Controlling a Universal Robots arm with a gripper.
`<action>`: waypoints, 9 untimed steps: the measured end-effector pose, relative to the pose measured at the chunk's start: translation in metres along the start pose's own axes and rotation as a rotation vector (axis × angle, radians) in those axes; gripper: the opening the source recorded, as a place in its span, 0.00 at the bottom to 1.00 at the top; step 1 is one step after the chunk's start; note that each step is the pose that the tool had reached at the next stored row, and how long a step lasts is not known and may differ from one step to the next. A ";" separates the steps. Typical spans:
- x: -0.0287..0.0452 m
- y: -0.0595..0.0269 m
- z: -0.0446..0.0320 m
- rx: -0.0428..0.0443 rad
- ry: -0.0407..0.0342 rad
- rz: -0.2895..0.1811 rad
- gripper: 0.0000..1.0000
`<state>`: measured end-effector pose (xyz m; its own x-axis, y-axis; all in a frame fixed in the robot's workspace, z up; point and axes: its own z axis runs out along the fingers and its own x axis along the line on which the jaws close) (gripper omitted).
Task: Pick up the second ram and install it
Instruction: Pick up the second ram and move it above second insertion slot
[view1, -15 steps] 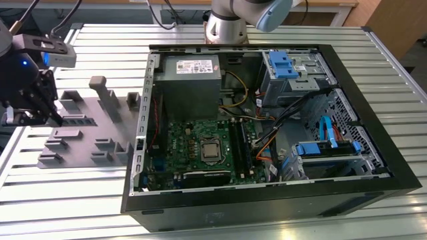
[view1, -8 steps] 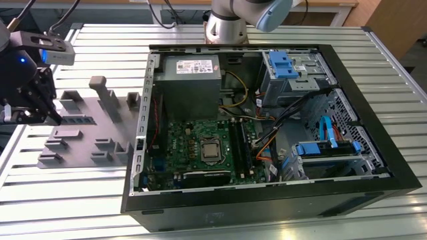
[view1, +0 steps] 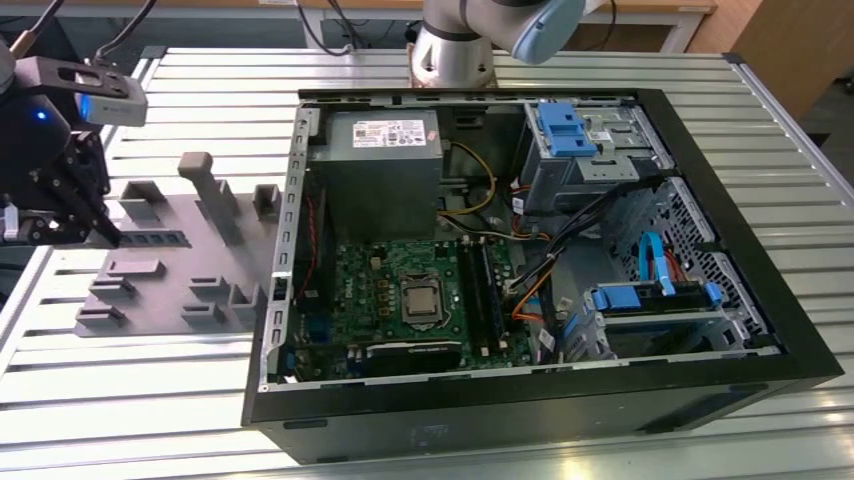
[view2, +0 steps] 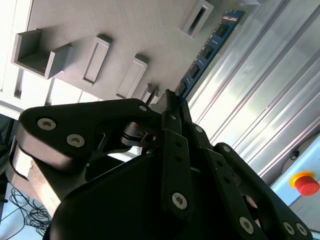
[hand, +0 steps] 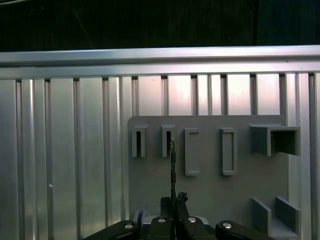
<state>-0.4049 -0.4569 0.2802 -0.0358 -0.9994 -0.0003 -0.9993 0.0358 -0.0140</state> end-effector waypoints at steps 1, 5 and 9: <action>0.0000 0.0000 -0.0006 0.0001 0.0000 0.000 0.14; 0.0000 -0.0001 -0.0039 0.0000 0.0001 0.000 0.14; 0.0000 -0.0001 -0.0081 -0.0001 0.0001 0.000 0.14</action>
<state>-0.4049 -0.4569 0.2883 -0.0359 -0.9994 -0.0002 -0.9993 0.0359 -0.0140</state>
